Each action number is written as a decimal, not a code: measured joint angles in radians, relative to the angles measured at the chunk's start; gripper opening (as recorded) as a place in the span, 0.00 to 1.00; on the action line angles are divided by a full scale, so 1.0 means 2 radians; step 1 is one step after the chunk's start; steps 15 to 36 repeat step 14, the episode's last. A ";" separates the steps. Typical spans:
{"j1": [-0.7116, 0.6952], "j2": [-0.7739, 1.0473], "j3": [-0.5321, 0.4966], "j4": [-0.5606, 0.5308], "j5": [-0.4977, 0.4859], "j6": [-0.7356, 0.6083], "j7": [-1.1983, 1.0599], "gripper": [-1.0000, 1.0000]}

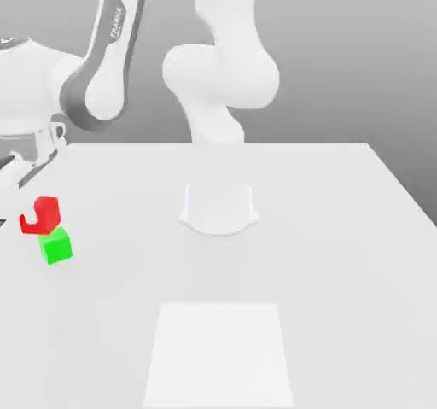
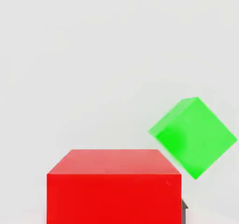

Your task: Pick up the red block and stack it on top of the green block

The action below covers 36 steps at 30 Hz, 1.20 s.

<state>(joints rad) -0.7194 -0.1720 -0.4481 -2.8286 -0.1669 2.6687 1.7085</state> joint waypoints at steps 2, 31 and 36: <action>0.003 0.011 -0.013 -0.003 0.032 0.010 -0.011 0.00; 0.040 0.122 -0.014 0.002 0.204 0.098 -0.128 0.00; 0.040 0.122 -0.014 0.002 0.204 0.098 -0.128 0.00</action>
